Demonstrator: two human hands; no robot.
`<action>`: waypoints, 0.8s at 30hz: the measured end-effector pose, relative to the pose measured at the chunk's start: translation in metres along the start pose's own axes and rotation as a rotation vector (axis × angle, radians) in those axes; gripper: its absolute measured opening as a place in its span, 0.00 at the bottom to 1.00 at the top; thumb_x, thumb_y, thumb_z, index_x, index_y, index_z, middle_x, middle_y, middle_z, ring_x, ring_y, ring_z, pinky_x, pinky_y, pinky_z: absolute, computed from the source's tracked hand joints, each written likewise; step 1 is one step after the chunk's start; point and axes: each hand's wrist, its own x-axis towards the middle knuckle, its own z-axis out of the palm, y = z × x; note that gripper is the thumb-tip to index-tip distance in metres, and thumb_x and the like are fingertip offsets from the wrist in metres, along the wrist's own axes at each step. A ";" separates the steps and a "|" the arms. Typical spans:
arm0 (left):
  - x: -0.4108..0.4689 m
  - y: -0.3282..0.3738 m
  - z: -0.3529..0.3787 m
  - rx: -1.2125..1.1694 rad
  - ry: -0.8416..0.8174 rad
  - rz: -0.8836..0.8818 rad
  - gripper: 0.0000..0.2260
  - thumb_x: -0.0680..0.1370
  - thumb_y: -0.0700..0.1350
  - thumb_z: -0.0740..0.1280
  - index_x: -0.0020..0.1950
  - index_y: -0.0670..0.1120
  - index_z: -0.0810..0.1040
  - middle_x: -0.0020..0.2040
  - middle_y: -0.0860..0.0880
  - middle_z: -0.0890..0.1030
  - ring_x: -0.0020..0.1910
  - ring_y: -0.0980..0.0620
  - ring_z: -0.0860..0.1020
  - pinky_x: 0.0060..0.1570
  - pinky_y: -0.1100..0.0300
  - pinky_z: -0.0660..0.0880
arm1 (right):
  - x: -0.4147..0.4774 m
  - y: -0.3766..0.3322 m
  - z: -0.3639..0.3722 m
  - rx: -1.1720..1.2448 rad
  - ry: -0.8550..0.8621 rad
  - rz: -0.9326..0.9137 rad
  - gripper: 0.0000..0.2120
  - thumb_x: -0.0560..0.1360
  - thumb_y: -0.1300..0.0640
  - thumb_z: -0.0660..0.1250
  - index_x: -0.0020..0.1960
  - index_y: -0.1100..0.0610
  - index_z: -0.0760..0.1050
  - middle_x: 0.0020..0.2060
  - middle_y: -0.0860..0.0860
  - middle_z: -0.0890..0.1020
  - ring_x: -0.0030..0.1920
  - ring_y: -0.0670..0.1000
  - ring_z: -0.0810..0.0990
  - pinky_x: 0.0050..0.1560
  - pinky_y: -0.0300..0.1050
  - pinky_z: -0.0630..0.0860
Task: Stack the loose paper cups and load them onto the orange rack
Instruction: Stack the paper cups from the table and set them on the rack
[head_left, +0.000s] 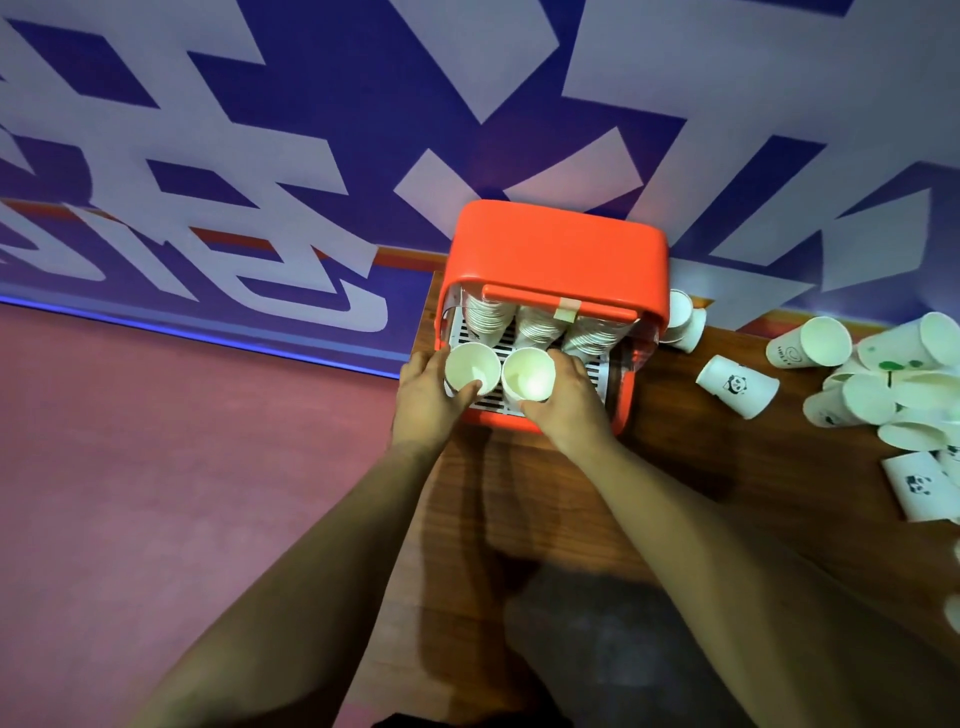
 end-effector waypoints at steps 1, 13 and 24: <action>0.000 -0.001 0.000 0.019 -0.001 0.010 0.31 0.73 0.53 0.74 0.73 0.45 0.71 0.64 0.44 0.74 0.66 0.43 0.69 0.66 0.51 0.68 | 0.001 0.001 -0.001 -0.001 0.025 0.013 0.36 0.66 0.51 0.78 0.70 0.57 0.67 0.65 0.54 0.72 0.63 0.56 0.73 0.57 0.46 0.71; 0.008 -0.006 -0.002 0.228 -0.040 0.100 0.38 0.69 0.62 0.74 0.75 0.49 0.68 0.67 0.47 0.75 0.62 0.43 0.71 0.62 0.49 0.70 | 0.005 0.002 0.001 0.015 -0.002 -0.007 0.38 0.67 0.53 0.78 0.72 0.56 0.65 0.66 0.54 0.71 0.66 0.56 0.72 0.61 0.47 0.70; -0.036 0.018 -0.005 0.089 0.102 0.080 0.26 0.73 0.56 0.70 0.67 0.46 0.70 0.60 0.44 0.71 0.61 0.43 0.69 0.63 0.48 0.67 | -0.023 0.017 -0.041 0.015 -0.037 -0.024 0.35 0.72 0.52 0.73 0.74 0.58 0.63 0.69 0.56 0.68 0.69 0.55 0.68 0.67 0.46 0.66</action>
